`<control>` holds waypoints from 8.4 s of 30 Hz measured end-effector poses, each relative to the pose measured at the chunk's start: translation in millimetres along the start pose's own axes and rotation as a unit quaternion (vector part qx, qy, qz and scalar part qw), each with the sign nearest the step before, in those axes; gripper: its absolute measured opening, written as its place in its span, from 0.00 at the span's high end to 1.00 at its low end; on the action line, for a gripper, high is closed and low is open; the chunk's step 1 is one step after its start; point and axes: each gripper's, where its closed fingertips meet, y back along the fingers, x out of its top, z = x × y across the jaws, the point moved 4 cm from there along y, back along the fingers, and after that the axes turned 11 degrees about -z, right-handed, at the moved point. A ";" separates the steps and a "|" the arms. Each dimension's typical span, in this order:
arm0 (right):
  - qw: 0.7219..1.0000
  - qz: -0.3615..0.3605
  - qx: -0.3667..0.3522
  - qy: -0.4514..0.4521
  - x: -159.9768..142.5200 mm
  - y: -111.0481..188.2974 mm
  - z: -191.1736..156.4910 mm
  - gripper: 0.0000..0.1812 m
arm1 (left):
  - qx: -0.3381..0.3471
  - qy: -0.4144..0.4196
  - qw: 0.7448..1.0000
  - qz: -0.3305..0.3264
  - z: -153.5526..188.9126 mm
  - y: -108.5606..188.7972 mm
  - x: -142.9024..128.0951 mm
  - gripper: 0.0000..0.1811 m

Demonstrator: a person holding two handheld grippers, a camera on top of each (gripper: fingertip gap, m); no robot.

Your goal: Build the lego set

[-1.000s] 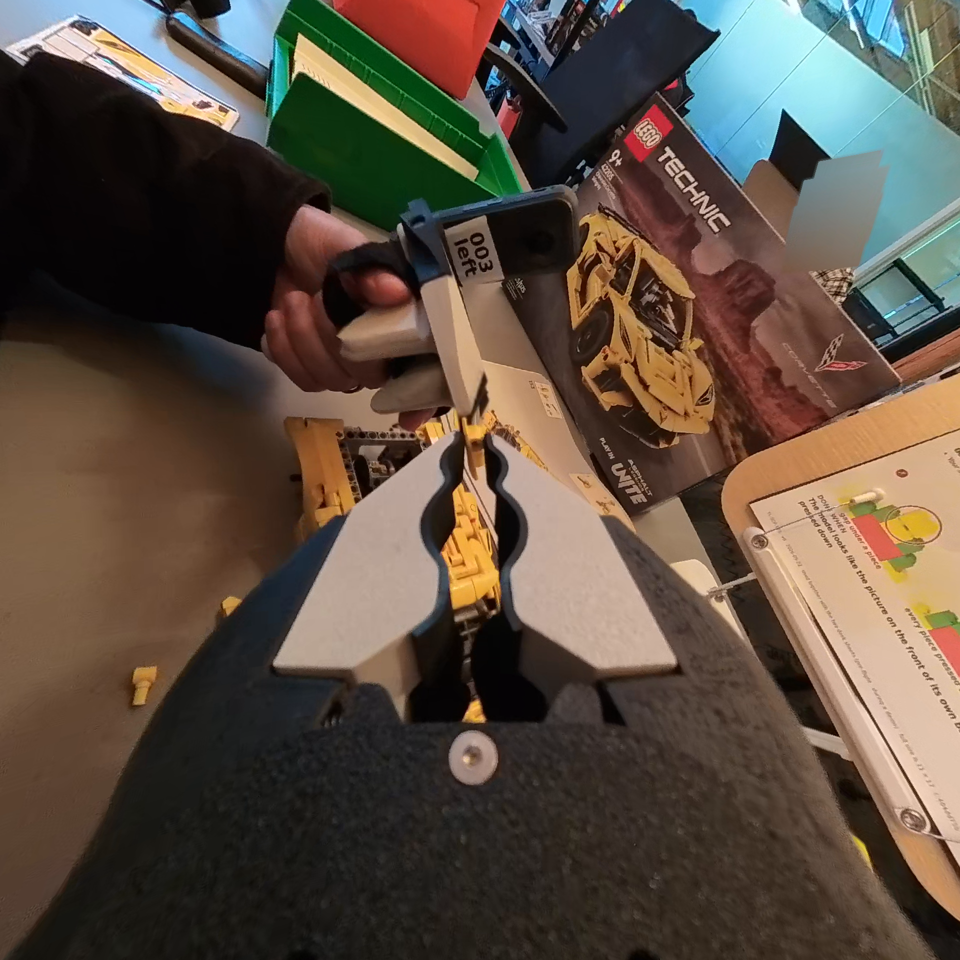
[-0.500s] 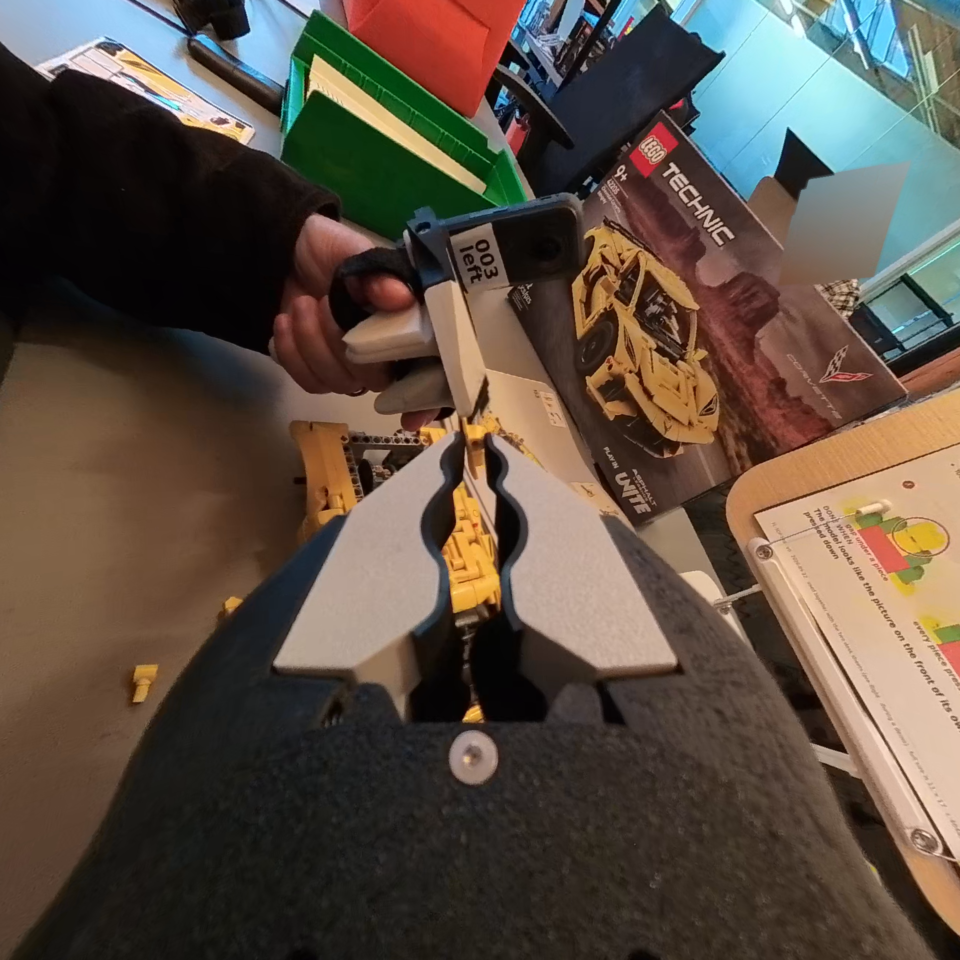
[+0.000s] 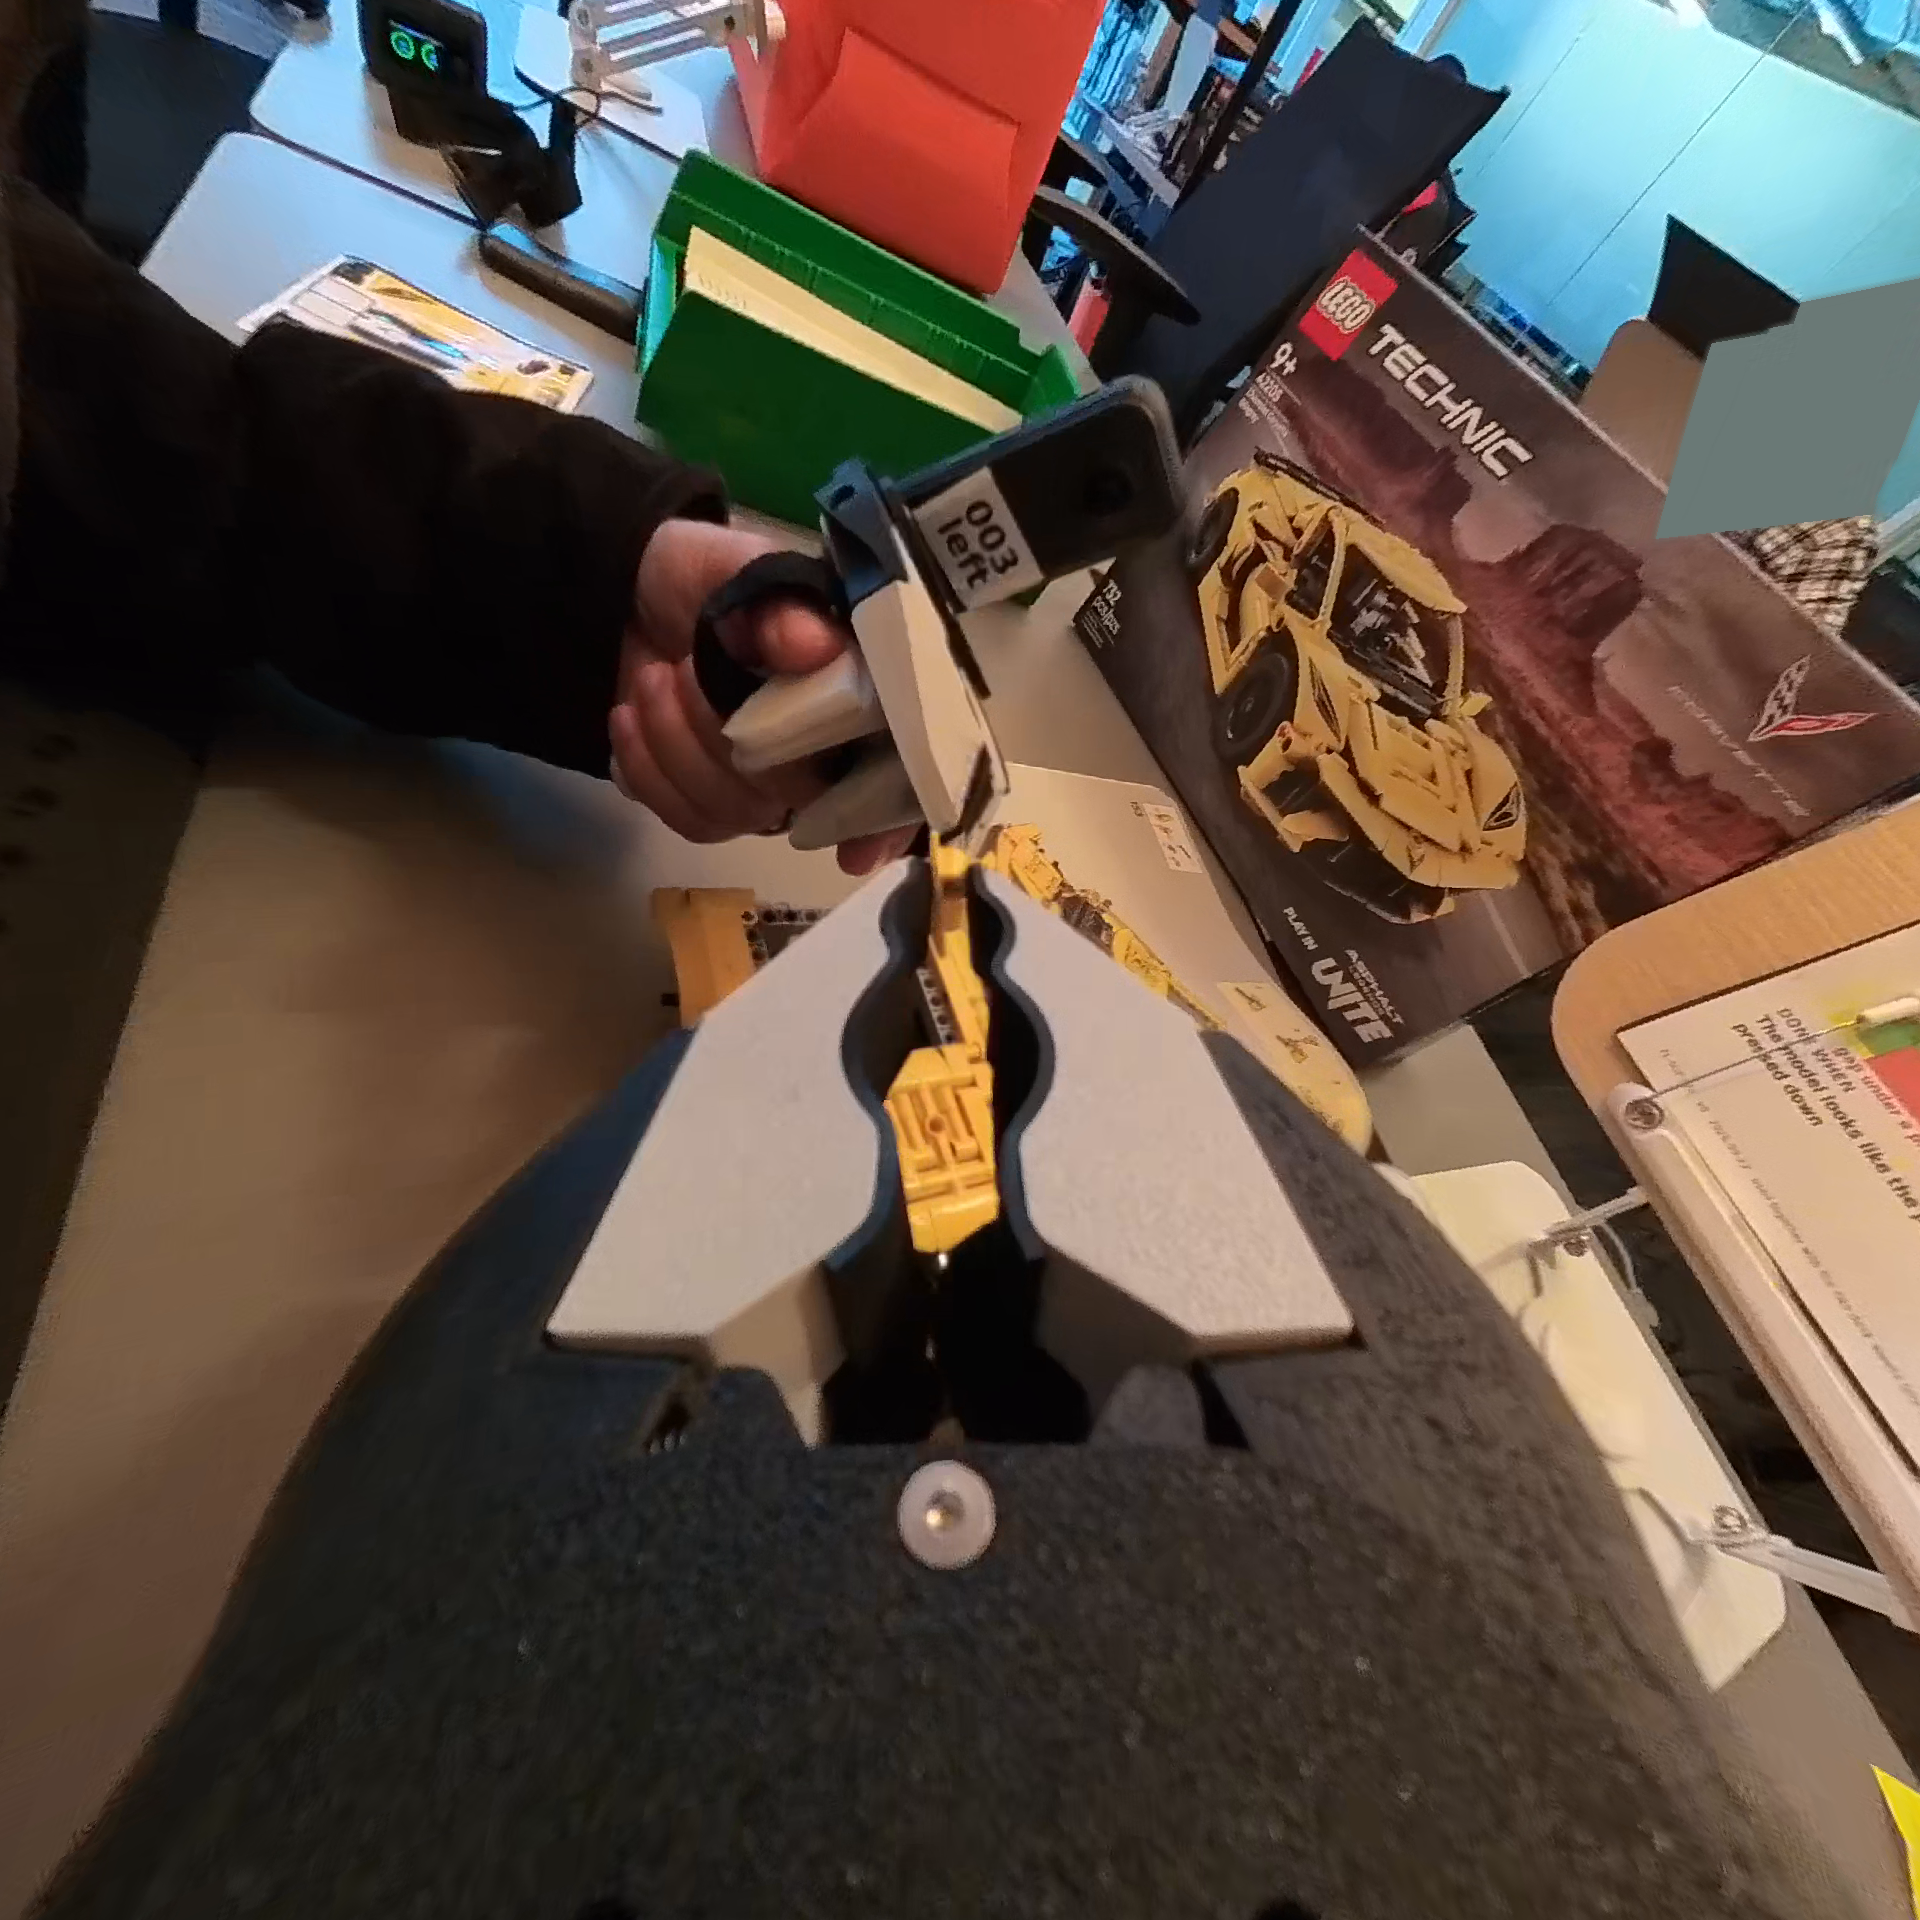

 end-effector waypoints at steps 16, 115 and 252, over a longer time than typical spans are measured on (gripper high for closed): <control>0.999 -0.001 0.011 -0.032 8.5 2.6 -1.9 0.97 | -0.031 -0.011 0.999 0.008 6.6 -0.8 0.1 0.98; 0.907 0.106 0.083 -0.398 -121.6 60.1 -16.3 0.92 | 0.362 -0.079 0.849 -0.376 -51.4 -100.3 -150.0 0.86; 0.970 0.006 0.029 -0.242 -105.1 21.6 -43.9 0.92 | 0.626 0.111 0.742 -0.214 -14.6 -2.5 -160.2 0.84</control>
